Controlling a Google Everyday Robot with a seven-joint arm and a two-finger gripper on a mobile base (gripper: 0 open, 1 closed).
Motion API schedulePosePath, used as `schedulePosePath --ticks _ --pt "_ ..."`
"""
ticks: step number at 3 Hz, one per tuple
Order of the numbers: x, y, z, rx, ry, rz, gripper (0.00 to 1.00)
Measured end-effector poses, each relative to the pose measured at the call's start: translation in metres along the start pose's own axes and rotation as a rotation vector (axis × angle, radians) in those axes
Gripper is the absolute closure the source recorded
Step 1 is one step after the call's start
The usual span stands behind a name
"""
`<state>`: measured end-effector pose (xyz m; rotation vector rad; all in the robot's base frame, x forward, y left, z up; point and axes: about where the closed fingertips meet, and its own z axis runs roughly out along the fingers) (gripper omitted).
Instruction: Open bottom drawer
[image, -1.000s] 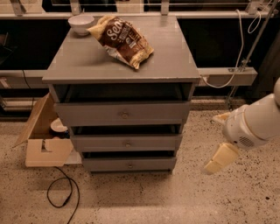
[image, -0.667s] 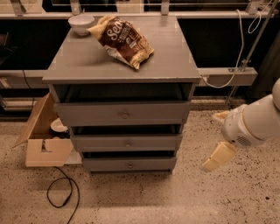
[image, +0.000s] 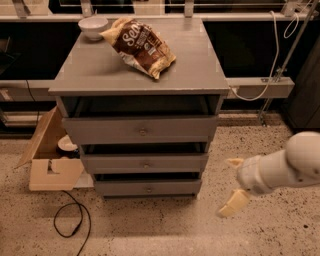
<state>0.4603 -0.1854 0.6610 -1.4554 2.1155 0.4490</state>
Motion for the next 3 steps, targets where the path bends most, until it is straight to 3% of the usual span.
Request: schedulePosePath --ticks 1,2,3 --pt "0.025 0.000 0.068 -0.049 -0.064 -0.076 0.00" --pt "0.032 0.006 0.138 -0.099 -0.090 -0.138 0.00" --pt "0.029 0.023 0.221 -0.175 -0.132 -0.136 0.00"
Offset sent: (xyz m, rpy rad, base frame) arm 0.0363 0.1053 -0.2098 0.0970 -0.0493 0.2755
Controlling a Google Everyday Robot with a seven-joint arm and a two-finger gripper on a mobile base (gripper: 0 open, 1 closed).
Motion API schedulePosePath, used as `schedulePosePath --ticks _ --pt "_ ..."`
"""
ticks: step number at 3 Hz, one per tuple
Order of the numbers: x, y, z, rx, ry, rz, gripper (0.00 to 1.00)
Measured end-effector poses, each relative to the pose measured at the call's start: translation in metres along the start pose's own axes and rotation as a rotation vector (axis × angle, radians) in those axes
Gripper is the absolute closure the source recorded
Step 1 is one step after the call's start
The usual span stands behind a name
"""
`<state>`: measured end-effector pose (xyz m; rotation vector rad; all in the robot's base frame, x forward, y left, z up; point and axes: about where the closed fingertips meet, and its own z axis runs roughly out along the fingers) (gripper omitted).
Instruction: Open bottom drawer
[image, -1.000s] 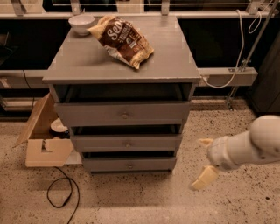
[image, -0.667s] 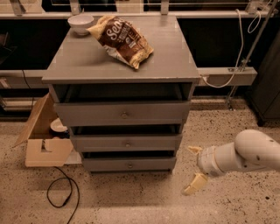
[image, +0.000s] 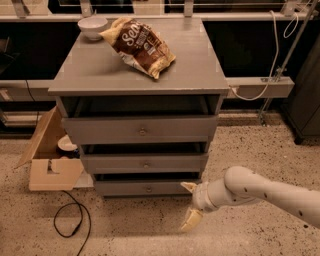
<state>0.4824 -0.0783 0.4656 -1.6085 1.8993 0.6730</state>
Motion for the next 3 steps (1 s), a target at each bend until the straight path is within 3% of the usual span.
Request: schedulePosePath --ticks 1,2,3 --pt "0.000 0.000 0.000 0.000 0.000 0.000 0.00" --pt "0.018 -0.012 0.012 0.015 0.069 0.010 0.00" --pt "0.072 -0.048 0.034 0.034 0.189 -0.037 0.00"
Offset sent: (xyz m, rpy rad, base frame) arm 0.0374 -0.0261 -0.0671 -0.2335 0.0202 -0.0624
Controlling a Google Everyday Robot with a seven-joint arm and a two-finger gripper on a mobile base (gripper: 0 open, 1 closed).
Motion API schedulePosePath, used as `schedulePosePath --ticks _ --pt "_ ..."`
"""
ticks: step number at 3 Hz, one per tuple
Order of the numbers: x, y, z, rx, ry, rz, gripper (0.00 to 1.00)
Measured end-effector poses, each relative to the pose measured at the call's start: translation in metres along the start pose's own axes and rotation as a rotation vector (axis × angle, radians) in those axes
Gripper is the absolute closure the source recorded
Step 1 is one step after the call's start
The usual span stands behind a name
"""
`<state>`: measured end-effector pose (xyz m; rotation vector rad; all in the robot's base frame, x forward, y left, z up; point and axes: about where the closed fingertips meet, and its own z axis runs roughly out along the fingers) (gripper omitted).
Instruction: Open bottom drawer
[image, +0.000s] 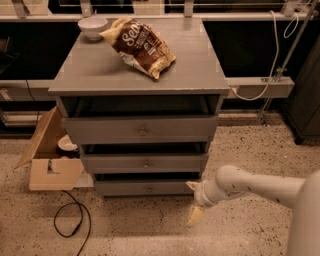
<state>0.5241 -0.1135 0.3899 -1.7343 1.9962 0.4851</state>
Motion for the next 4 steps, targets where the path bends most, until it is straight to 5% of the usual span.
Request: schedulePosePath --ticks 1,4 --pt "0.030 -0.024 0.020 0.010 0.046 -0.049 0.00" --pt "0.079 -0.075 0.116 -0.075 0.067 -0.145 0.00"
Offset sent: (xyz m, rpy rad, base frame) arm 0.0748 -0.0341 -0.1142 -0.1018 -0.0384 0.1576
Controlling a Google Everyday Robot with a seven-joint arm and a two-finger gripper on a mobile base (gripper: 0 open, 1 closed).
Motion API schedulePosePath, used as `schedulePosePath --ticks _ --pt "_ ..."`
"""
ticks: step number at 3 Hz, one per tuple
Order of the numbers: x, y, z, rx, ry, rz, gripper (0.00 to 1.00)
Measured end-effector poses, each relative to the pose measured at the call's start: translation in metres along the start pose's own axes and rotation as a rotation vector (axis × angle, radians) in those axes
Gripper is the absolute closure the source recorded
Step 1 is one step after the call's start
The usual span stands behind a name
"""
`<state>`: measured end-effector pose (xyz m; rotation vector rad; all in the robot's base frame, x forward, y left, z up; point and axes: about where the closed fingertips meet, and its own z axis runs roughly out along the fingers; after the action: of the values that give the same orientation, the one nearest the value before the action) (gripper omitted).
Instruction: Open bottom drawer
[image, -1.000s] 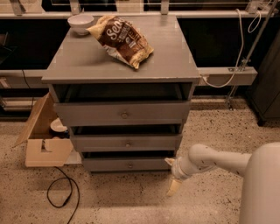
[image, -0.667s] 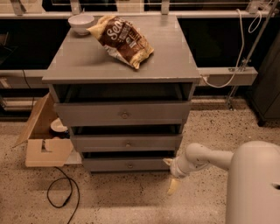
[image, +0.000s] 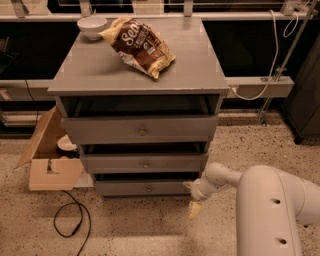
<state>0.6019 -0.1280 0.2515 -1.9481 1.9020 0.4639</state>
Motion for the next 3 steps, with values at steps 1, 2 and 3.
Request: schedulePosePath --ticks 1,2,3 --pt "0.000 0.000 0.000 0.000 0.000 0.000 0.00" --pt "0.003 -0.007 0.011 0.029 -0.005 -0.037 0.00" --pt "0.004 -0.023 0.029 0.069 0.019 -0.100 0.00"
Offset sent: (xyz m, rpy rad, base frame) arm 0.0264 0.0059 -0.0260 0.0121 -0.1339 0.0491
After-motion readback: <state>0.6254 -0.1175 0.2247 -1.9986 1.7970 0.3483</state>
